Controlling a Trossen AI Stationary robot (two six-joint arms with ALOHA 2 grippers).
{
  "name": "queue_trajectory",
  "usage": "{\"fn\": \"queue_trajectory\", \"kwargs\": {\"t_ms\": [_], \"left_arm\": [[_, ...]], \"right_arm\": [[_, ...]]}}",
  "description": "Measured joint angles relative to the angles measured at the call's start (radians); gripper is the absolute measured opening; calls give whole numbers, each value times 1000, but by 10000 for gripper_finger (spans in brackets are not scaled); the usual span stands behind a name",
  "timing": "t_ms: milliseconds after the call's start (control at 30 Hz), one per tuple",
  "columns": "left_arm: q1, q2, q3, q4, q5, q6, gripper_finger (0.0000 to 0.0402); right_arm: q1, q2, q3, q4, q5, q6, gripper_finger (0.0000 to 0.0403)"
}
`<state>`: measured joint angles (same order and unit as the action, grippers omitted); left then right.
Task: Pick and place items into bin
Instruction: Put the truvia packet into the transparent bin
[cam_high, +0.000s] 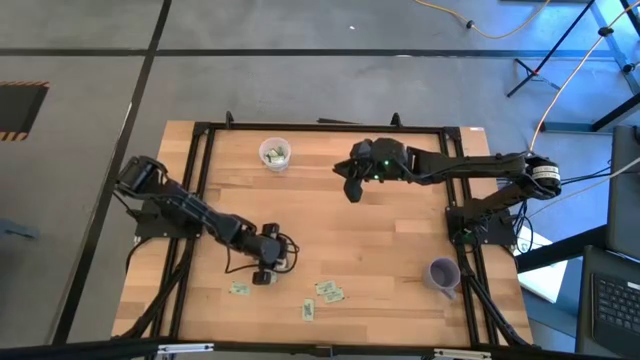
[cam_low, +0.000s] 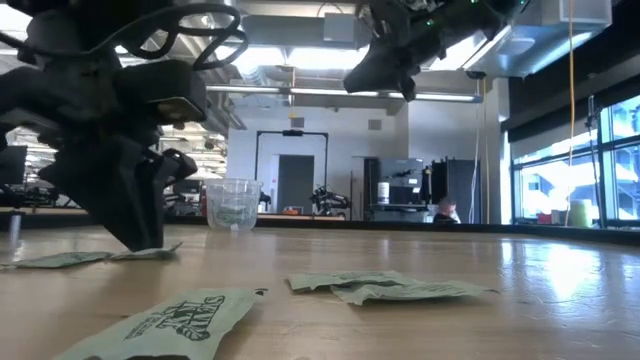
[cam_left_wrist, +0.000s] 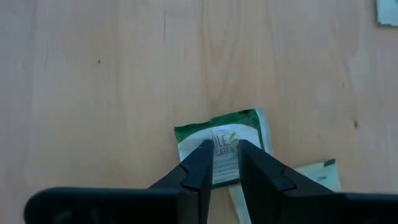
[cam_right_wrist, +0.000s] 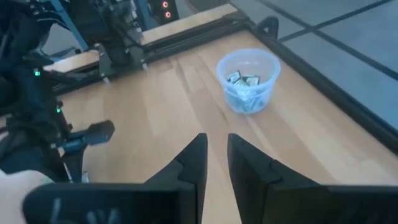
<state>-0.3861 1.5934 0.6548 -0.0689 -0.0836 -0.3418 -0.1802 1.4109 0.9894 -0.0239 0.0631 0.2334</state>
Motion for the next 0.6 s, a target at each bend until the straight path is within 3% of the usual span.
{"fn": "queue_trajectory", "kwargs": {"t_ms": [600], "left_arm": [[-5, 35, 3, 43, -4, 13, 16]], "right_arm": [[0, 0, 0, 6, -3, -30, 68]]}}
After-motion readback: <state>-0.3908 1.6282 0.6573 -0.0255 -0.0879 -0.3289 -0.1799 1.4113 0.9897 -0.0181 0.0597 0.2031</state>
